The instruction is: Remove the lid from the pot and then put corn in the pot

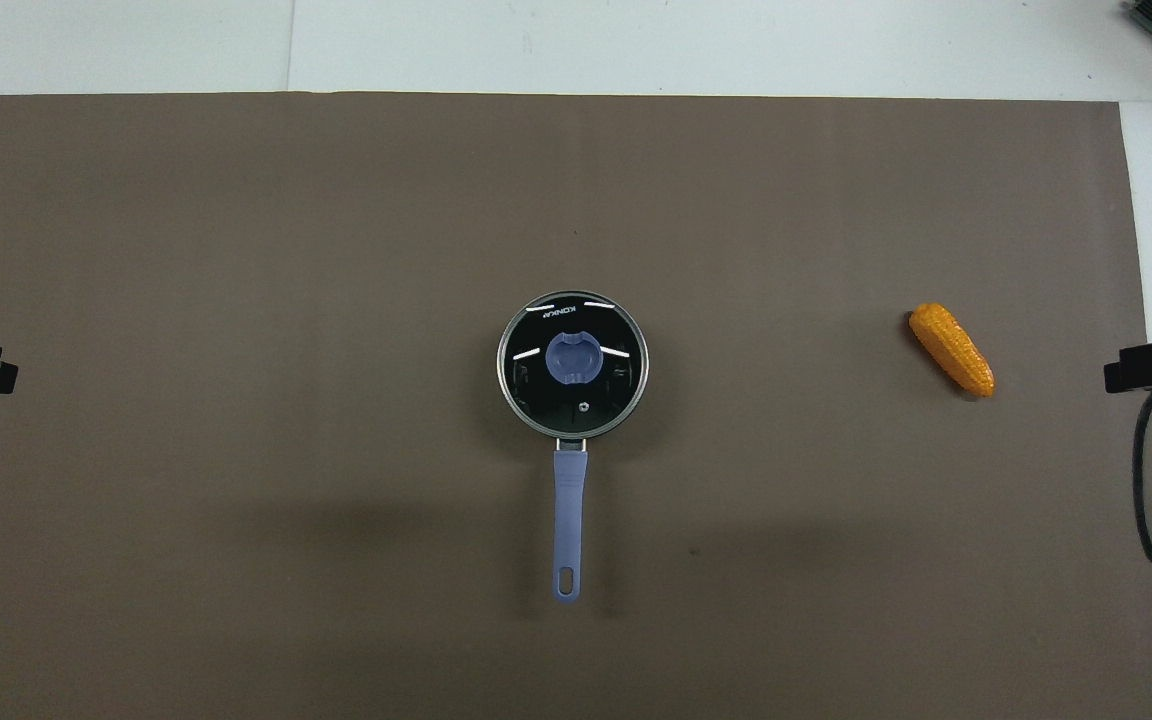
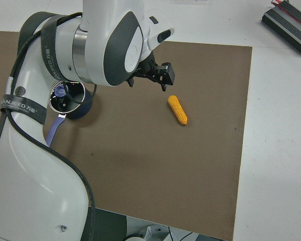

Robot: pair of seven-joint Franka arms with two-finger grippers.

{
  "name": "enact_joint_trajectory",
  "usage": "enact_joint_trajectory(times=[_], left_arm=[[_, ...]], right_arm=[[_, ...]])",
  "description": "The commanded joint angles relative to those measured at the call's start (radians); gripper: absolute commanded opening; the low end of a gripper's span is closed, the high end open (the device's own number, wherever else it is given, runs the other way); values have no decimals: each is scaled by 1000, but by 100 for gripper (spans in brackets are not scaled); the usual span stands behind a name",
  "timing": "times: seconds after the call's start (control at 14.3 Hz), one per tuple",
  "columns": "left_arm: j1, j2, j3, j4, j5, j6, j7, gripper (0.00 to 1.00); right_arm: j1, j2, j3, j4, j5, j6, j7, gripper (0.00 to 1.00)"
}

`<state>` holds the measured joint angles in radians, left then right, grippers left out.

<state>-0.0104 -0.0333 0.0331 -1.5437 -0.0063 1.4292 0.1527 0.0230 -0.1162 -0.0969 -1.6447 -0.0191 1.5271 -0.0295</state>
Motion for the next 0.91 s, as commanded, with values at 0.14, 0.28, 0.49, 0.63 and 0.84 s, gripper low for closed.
enact_joint_trajectory(times=[0.14, 0.28, 0.49, 0.63, 0.84], left_arm=[[-19, 7, 7, 19, 17, -29, 7, 100], [-19, 6, 7, 17, 17, -26, 7, 100], [-19, 6, 5, 14, 16, -23, 7, 100], [-19, 6, 7, 16, 12, -18, 2, 100], [-7, 6, 8, 16, 12, -18, 5, 100]], right_arm=[[-9, -3, 0, -1, 5, -1, -26, 100], [-11, -3, -1, -1, 5, -1, -26, 100], [2, -3, -6, -1, 5, -1, -23, 100], [3, -3, -7, -1, 5, -1, -23, 100], [6, -3, -7, -1, 5, -1, -23, 100]])
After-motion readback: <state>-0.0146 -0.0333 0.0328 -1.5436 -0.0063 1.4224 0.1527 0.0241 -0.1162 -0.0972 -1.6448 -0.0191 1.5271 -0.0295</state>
